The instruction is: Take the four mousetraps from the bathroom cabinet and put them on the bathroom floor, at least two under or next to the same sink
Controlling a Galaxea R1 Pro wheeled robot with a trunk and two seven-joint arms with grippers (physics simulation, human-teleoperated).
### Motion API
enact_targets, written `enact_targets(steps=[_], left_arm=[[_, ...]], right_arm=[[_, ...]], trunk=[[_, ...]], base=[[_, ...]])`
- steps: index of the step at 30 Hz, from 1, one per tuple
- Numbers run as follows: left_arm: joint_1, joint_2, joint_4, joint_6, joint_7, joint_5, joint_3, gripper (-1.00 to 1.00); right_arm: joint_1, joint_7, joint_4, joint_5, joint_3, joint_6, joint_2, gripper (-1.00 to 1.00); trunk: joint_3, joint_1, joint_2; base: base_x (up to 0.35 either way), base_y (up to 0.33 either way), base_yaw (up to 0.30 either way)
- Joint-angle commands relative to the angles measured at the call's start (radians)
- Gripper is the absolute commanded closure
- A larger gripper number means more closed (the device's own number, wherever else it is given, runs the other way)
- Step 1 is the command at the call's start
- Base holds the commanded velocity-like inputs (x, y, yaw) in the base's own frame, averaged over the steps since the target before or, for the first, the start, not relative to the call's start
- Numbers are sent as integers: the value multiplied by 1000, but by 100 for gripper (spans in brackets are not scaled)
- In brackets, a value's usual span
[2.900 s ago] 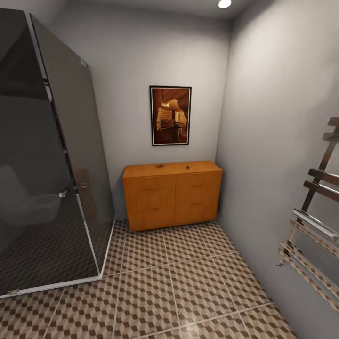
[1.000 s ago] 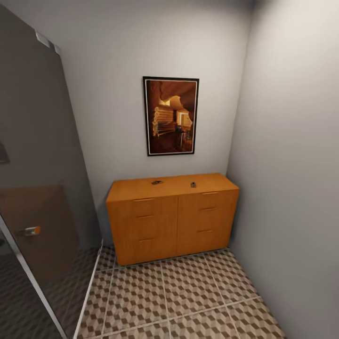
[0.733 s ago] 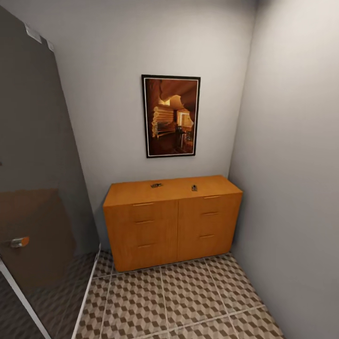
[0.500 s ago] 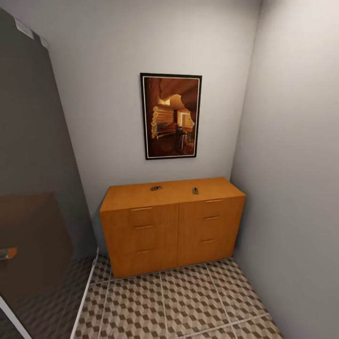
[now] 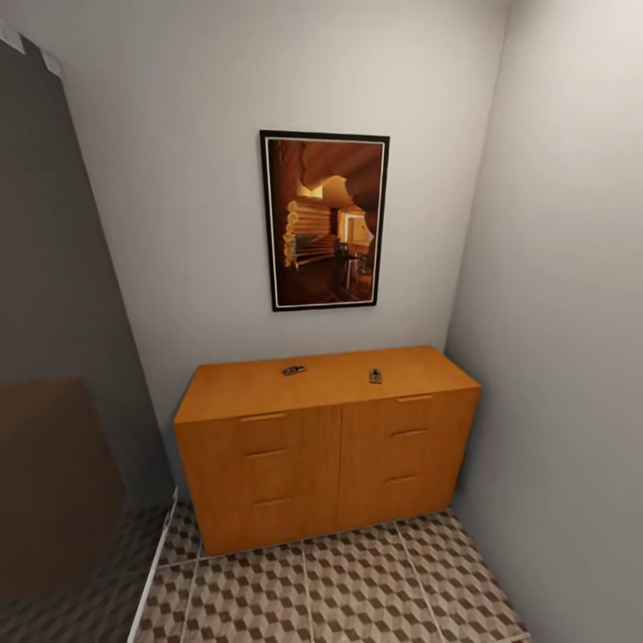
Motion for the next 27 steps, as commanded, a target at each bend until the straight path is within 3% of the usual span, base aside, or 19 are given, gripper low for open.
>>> enact_targets(steps=[1, 27], left_arm=[[-1, 0, 1, -4, 0, 10, -8, -100], [-1, 1, 1, -12, 0, 10, -10, -100]], right_arm=[[-2, -5, 3, 5, 6, -3, 0, -100], [-2, -5, 3, 4, 5, -3, 0, -100]], trunk=[[-2, 1, -1], [-2, 1, -1]], base=[[324, 0, 0], [299, 0, 0]])
